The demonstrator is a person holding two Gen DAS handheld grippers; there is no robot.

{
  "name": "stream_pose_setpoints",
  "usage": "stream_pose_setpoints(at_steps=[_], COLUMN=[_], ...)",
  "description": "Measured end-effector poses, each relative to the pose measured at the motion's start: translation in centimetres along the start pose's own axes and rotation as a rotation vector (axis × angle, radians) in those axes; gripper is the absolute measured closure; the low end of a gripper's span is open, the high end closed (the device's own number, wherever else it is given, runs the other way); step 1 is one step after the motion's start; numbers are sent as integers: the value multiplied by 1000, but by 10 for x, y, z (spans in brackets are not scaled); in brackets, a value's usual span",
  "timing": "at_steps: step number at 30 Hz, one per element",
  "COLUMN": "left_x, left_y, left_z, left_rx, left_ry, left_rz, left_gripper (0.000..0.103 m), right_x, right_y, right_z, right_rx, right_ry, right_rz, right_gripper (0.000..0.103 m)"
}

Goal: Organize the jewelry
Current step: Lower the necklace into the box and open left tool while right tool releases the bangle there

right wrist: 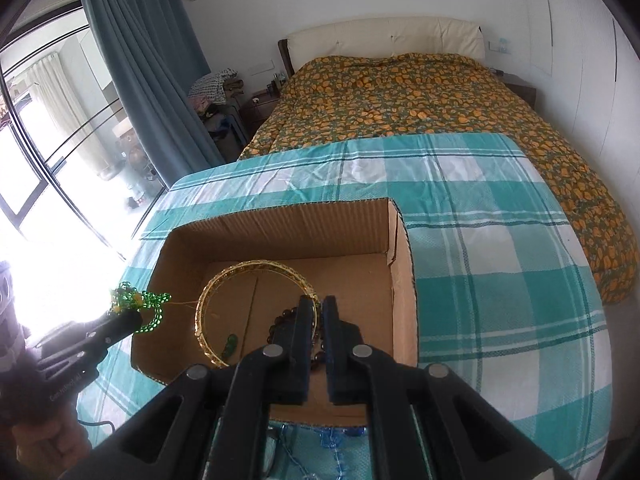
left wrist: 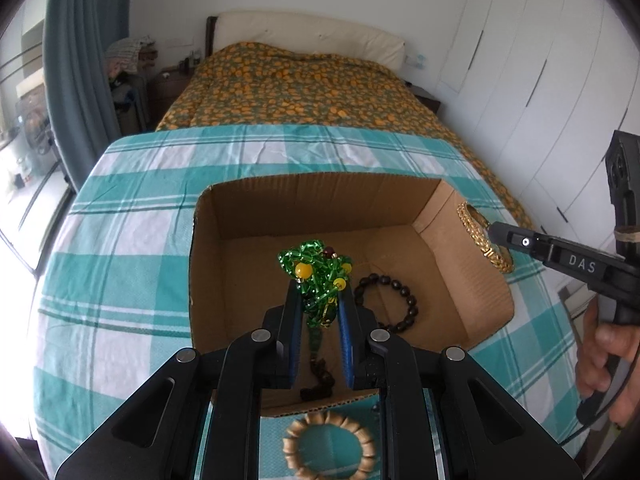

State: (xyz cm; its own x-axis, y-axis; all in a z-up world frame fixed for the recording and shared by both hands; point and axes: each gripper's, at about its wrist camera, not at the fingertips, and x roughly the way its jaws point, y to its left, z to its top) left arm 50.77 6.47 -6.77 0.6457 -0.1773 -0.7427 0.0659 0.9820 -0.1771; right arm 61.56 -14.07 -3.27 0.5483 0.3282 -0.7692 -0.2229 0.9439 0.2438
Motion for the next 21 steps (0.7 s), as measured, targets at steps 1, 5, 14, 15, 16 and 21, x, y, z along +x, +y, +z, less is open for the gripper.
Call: stream_pose_setpoints(at_steps=[1, 5, 14, 15, 16, 21], left_x=[8, 31, 56, 54, 49, 4], left_y=[2, 7, 12, 12, 12, 10], left_z=[3, 13, 16, 15, 12, -9], left_rx=[-4, -8, -19, -20, -22, -15], left_ry=[11, 45, 88, 82, 66, -39], left_rz=[3, 17, 68, 86, 103, 133], left_gripper=[88, 88, 64, 55, 38, 12], right_x=[10, 44, 80, 79, 74, 34], right_y=[1, 9, 20, 19, 17, 16], right_z=[5, 18, 23, 22, 20, 0], right_rx=[-1, -25, -14, 2, 18, -15], right_ry=[9, 39, 80, 77, 65, -19], right_rz=[-8, -38, -18, -13, -4, -11], right_gripper=[98, 98, 93, 83, 73, 66])
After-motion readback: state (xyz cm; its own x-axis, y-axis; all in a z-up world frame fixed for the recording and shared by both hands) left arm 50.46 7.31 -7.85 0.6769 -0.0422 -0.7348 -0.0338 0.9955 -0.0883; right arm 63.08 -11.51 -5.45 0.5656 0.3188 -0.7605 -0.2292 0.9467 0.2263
